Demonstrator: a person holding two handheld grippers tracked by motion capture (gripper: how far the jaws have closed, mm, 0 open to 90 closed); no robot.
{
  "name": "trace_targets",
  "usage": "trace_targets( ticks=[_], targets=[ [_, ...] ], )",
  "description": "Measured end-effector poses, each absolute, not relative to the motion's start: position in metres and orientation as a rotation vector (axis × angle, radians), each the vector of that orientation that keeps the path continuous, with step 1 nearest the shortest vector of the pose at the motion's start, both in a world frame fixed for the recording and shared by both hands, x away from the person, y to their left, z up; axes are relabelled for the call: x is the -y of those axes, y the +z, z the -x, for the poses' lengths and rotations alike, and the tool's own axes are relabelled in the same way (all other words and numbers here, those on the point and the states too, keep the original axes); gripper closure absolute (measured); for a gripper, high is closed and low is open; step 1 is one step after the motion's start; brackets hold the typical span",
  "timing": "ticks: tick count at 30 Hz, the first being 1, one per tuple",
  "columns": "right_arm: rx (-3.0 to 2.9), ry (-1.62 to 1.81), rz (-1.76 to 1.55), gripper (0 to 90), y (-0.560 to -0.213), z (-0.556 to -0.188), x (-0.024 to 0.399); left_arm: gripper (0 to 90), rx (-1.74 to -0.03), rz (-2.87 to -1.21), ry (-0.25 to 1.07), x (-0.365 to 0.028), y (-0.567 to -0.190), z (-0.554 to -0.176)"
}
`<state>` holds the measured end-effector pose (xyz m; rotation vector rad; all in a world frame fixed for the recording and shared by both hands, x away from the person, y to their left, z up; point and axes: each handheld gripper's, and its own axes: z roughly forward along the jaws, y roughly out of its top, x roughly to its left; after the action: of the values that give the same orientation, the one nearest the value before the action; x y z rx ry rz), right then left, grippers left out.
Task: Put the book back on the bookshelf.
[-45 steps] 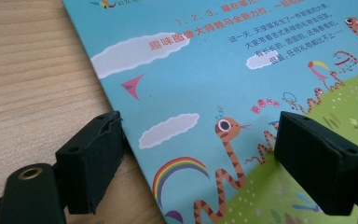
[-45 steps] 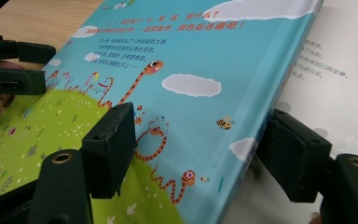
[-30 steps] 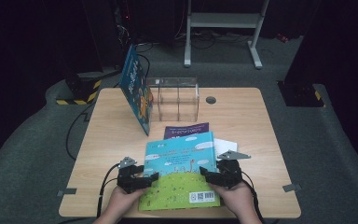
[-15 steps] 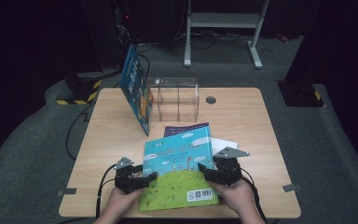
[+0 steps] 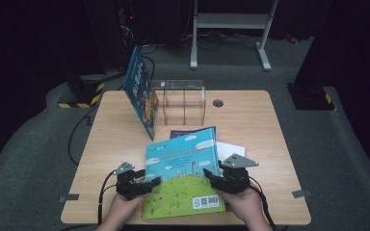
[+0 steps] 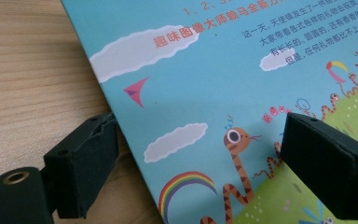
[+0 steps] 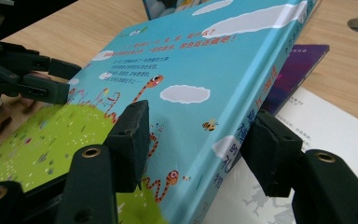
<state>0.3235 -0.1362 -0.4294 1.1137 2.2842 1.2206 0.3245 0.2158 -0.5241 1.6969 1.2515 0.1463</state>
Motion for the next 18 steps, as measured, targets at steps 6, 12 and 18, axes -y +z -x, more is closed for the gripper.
trace_targets(
  ticks=[6,12,18],
  targets=[
    [-2.264,1.230,-1.065,44.1,-0.426,-0.320,0.134,8.9,-1.242,-1.684,0.126,-0.220,-0.524,-0.326],
    [-2.227,1.258,-0.996,44.9,-0.423,-0.313,0.133,6.6,-1.229,-1.648,0.064,-0.222,-0.522,-0.327],
    [-2.218,1.258,-0.975,44.9,-0.419,-0.312,0.130,6.2,-1.232,-1.644,0.053,-0.223,-0.520,-0.327]
  ],
)
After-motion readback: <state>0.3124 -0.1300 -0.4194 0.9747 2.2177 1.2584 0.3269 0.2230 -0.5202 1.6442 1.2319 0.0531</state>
